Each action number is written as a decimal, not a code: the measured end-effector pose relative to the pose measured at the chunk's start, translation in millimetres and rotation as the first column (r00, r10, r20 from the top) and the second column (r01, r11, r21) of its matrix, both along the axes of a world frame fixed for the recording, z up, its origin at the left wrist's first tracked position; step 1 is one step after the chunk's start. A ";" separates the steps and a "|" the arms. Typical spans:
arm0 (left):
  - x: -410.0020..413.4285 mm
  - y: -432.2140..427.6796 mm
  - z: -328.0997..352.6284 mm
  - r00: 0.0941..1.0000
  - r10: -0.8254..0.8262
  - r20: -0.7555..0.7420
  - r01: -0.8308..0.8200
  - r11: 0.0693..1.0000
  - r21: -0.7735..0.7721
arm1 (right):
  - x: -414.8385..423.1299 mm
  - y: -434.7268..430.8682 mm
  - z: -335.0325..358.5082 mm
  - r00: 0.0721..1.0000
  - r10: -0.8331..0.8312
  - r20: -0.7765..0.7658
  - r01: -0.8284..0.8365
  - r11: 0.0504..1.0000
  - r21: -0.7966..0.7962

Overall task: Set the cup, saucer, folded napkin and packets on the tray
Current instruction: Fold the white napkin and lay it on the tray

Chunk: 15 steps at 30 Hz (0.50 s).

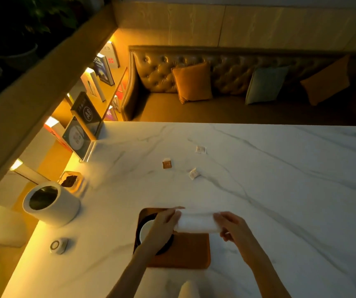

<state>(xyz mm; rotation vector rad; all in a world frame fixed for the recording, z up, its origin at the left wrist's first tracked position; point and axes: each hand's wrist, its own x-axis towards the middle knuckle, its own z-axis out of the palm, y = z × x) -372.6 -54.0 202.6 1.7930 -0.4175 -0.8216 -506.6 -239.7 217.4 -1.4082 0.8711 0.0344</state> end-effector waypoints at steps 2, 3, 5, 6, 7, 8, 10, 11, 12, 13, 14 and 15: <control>-13.2 -2.4 -31.0 1.000 0.018 -0.018 -0.016 0.994 0.111 | -11.8 -6.6 -28.6 0.997 0.031 -0.071 -0.027 0.998 0.057; -20.7 -3.2 -44.9 0.998 0.043 -0.041 -0.036 0.987 0.157 | -17.6 -7.8 -42.4 0.993 0.044 -0.109 -0.035 0.996 0.088; -33.3 -5.6 -67.3 0.993 0.110 -0.046 -0.097 0.969 0.227 | -26.9 -7.6 -67.2 0.982 0.070 -0.177 -0.046 0.990 0.134; -38.0 -7.7 -76.5 0.989 0.141 -0.039 -0.126 0.959 0.254 | -29.6 -8.0 -78.1 0.974 0.081 -0.210 -0.052 0.988 0.144; -41.7 -10.5 -84.7 0.986 0.166 -0.035 -0.149 0.948 0.282 | -30.8 -8.8 -88.3 0.966 0.091 -0.241 -0.057 0.988 0.142; -44.2 -13.5 -92.7 0.984 0.178 -0.033 -0.159 0.937 0.313 | -31.1 -10.0 -97.9 0.959 0.098 -0.265 -0.065 0.989 0.132; -47.9 -18.4 -107.7 0.984 0.179 -0.027 -0.155 0.910 0.384 | -29.8 -12.2 -116.2 0.945 0.126 -0.302 -0.101 0.990 0.097; -49.3 -20.3 -114.8 0.984 0.176 -0.025 -0.150 0.897 0.416 | -29.3 -12.7 -124.2 0.935 0.146 -0.322 -0.127 0.989 0.080; -50.4 -21.6 -121.2 0.985 0.170 -0.022 -0.143 0.887 0.440 | -29.2 -12.3 -132.0 0.925 0.164 -0.342 -0.150 0.986 0.069; -51.3 -23.3 -127.5 0.987 0.161 -0.017 -0.135 0.878 0.459 | -29.2 -11.9 -139.5 0.915 0.177 -0.362 -0.165 0.984 0.062; -51.6 -25.1 -134.0 0.988 0.153 -0.012 -0.129 0.872 0.473 | -29.2 -11.7 -146.8 0.907 0.182 -0.380 -0.174 0.983 0.056; -51.3 -26.9 -140.0 0.989 0.148 -0.010 -0.125 0.864 0.487 | -28.5 -11.2 -153.9 0.900 0.179 -0.396 -0.175 0.983 0.047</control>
